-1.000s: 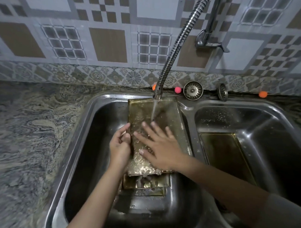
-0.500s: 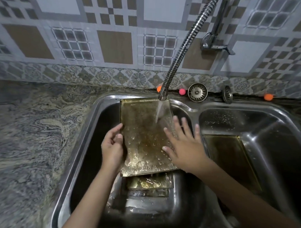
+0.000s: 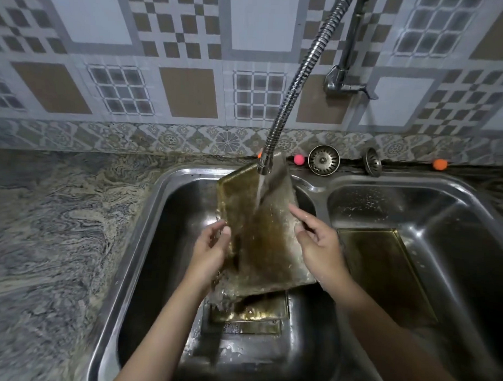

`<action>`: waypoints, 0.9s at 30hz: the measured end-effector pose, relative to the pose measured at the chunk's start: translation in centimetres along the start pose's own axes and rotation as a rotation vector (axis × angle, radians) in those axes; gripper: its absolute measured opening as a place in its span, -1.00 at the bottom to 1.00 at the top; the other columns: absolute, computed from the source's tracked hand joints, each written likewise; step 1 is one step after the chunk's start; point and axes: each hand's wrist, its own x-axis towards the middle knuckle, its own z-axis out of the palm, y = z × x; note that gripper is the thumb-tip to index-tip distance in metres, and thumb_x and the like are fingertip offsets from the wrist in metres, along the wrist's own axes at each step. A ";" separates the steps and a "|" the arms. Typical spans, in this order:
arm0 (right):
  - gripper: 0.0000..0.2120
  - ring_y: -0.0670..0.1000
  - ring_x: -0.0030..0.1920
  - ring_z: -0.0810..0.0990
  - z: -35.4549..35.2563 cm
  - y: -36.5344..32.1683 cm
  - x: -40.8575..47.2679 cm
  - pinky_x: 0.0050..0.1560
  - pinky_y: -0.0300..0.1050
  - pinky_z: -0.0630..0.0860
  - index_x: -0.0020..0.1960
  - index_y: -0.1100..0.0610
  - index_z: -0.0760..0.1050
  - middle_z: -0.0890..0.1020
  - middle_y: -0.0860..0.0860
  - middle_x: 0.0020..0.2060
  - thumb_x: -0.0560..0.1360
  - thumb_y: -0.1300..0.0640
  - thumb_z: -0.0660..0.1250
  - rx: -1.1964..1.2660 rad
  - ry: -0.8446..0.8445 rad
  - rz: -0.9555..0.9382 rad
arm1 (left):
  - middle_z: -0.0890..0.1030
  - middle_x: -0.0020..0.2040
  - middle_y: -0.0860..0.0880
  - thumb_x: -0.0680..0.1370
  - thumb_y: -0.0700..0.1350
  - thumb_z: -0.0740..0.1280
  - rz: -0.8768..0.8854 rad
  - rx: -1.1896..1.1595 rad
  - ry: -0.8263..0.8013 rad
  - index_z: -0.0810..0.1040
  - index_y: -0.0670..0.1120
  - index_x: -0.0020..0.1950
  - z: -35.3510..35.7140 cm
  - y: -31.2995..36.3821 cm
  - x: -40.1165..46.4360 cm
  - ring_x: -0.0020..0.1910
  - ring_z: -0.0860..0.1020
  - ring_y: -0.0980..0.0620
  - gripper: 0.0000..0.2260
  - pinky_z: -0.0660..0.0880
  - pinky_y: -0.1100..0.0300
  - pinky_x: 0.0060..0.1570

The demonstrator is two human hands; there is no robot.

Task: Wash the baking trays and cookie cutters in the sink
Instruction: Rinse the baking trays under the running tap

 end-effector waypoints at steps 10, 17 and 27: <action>-0.23 -0.07 0.04 0.61 3.8 1.2 -2.9 0.09 -0.16 0.55 0.38 -0.47 0.13 0.61 -0.09 0.04 0.44 0.18 0.37 -0.367 -0.050 -0.258 | 0.59 0.01 0.06 0.50 0.06 0.23 0.199 -0.223 -0.290 0.48 0.11 0.31 2.6 3.8 -1.9 -0.01 0.56 0.09 -0.62 0.38 0.07 0.14; -0.39 -0.19 0.29 0.44 3.8 1.7 -4.0 0.34 -0.19 0.37 0.45 -0.29 0.21 0.51 -0.11 0.25 0.46 -0.05 0.33 -0.296 -0.234 -0.294 | 0.58 0.25 -0.11 0.55 -0.09 0.33 0.203 -0.307 -0.002 0.56 0.09 0.25 1.8 2.5 -1.8 0.29 0.50 -0.08 -0.72 0.38 -0.10 0.34; -0.40 -0.18 0.51 -0.26 0.2 2.7 -0.5 0.48 0.22 -0.32 0.53 -0.11 -0.16 -0.19 -0.19 0.52 0.59 -0.23 -0.02 -0.873 -0.188 -0.175 | 0.66 -0.01 -0.09 0.46 -0.31 0.31 0.194 -0.554 -0.020 0.53 -0.04 0.16 1.6 2.3 -1.1 0.03 0.56 -0.09 -0.68 0.45 -0.08 0.19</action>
